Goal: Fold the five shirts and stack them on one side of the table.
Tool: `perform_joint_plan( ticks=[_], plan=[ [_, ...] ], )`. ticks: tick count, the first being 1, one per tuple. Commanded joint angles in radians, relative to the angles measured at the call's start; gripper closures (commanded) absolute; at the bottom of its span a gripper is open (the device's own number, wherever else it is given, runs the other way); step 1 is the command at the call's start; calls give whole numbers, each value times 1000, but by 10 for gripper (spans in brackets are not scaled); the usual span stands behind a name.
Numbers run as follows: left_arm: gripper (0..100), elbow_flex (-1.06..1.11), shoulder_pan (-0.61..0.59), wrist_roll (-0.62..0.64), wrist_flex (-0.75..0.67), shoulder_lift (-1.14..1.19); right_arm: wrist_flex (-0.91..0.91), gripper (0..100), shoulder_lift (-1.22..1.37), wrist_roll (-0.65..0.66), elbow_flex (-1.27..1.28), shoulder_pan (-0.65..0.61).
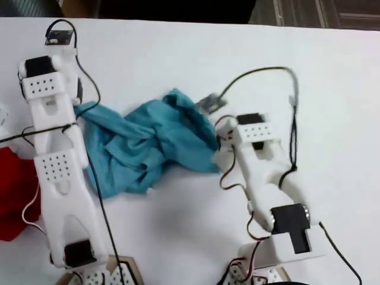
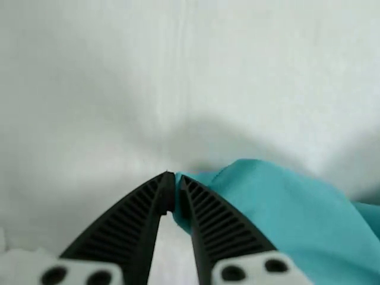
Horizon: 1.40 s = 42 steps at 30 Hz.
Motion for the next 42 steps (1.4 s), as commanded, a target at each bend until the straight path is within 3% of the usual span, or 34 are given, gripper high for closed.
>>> perform_joint_plan(
  ticks=[1,9,16,21,25,31,42],
  plan=[
    [976,-47,2,-35,17,-64,53,683,-82,221,28,-42],
    [976,-47,6,-46,14,-63,47,683,-96,342,31,-48],
    [976,-47,6,-43,12,-63,-18,683,-90,92,32,-134],
    [976,-47,6,-43,12,-63,-140,683,-58,-166,32,-228],
    [976,-47,3,-43,14,-63,-203,696,35,-276,17,-231],
    [976,-47,-2,-46,15,-63,-162,790,150,-338,-69,-183],
    [976,-47,-2,-48,14,-63,-102,790,189,-333,-153,-111]
  ],
)
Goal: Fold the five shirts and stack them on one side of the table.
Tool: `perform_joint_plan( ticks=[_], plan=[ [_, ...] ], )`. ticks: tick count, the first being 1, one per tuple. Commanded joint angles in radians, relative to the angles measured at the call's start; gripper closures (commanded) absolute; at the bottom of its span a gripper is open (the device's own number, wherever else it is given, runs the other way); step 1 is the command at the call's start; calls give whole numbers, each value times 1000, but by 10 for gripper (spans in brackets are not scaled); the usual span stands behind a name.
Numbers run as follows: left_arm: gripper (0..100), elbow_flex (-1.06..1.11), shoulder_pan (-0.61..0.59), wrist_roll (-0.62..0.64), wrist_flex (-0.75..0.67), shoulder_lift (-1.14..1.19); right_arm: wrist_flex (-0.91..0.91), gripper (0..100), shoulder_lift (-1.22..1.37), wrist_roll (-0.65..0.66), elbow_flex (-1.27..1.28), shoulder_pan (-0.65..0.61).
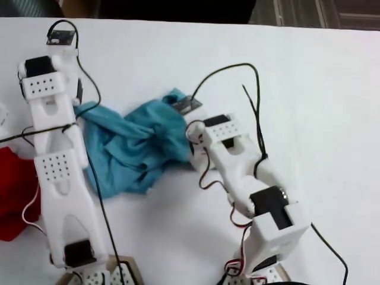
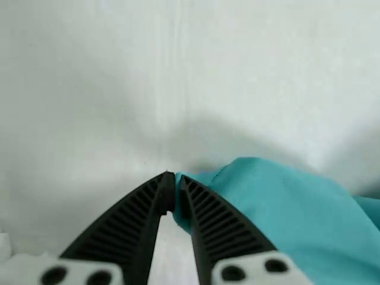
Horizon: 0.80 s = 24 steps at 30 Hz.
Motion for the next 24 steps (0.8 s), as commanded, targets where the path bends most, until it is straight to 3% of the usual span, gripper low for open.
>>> perform_joint_plan(
  ticks=[1,10,16,24],
  plan=[
    [976,-47,-2,-11,14,-63,16,790,-2,-3,-34,38],
    [976,-47,0,-11,14,-63,96,756,-74,0,-68,-21],
    [976,-47,0,-11,14,-63,110,737,-185,-8,-60,12],
    [976,-47,0,-11,14,-63,85,737,-54,-11,-64,22]
  ],
)
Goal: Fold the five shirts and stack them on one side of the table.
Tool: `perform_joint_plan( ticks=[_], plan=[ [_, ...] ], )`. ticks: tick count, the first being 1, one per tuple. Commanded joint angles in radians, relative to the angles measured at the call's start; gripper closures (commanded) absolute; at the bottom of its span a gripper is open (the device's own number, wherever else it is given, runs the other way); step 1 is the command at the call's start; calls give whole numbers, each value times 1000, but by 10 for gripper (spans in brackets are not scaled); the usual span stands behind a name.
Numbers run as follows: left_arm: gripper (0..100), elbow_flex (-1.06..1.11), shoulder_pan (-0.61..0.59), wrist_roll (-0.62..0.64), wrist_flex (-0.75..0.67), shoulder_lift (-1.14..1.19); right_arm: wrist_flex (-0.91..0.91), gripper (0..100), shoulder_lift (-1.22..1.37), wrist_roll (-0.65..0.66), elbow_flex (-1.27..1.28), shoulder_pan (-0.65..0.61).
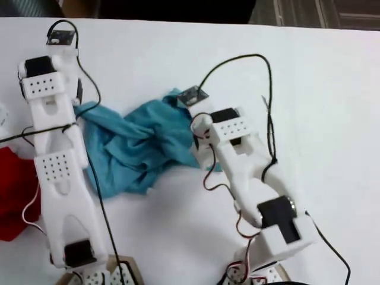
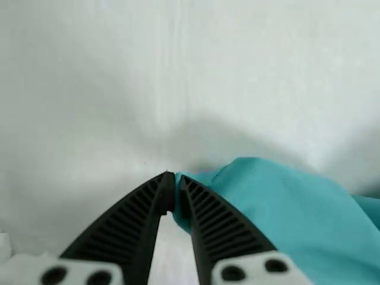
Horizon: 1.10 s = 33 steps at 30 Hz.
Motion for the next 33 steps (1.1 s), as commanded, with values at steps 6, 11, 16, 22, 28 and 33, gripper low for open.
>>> perform_joint_plan(
  ticks=[6,11,16,22,28,33],
  plan=[
    [976,-47,-5,-11,14,-63,-77,737,134,-12,-37,22],
    [976,-47,-6,-9,14,-63,-81,801,157,-12,-37,28],
    [976,-47,-6,-9,14,-63,-104,976,151,-12,-37,28],
    [976,-47,-6,-9,14,-63,-108,978,150,-11,-37,28],
    [976,-47,-6,-11,15,-68,-101,978,68,0,-63,47],
    [976,-50,-5,-11,17,-120,-44,978,-139,150,-176,102]
  ],
)
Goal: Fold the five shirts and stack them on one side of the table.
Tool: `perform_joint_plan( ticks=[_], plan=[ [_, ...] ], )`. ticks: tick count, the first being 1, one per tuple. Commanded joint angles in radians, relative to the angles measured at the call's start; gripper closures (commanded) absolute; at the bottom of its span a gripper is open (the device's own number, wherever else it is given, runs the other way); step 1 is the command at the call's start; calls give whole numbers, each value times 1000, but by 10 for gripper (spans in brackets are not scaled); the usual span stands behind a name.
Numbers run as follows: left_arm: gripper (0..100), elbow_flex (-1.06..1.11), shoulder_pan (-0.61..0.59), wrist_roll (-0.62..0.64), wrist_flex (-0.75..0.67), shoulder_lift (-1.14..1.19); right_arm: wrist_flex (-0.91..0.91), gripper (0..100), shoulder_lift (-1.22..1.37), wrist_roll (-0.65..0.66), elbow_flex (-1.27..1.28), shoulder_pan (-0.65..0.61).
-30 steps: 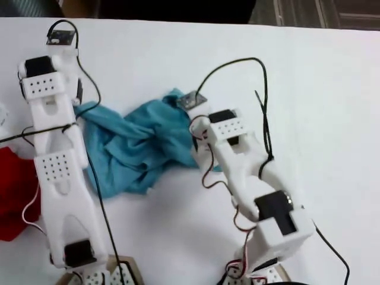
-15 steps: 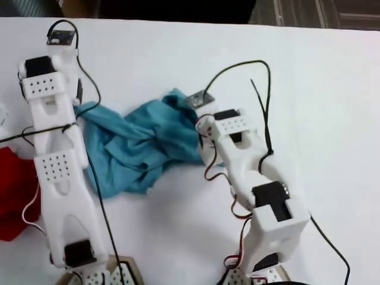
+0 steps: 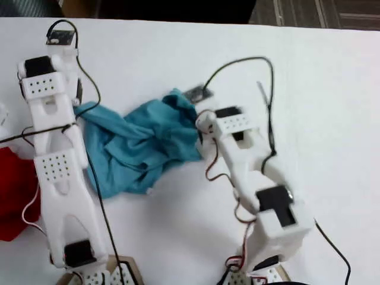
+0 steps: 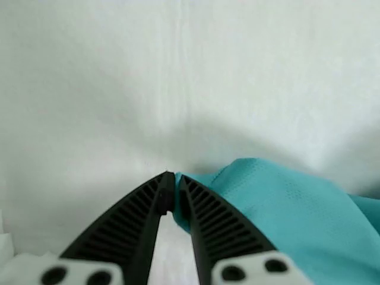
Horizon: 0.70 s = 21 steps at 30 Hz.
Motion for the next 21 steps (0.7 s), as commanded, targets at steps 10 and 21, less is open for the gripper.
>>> perform_joint_plan(
  ticks=[10,21],
  plan=[
    [976,-39,43,-52,18,-448,76,978,-378,169,-328,114],
    [976,-39,135,-110,18,-853,74,978,-466,170,-617,131]
  ],
)
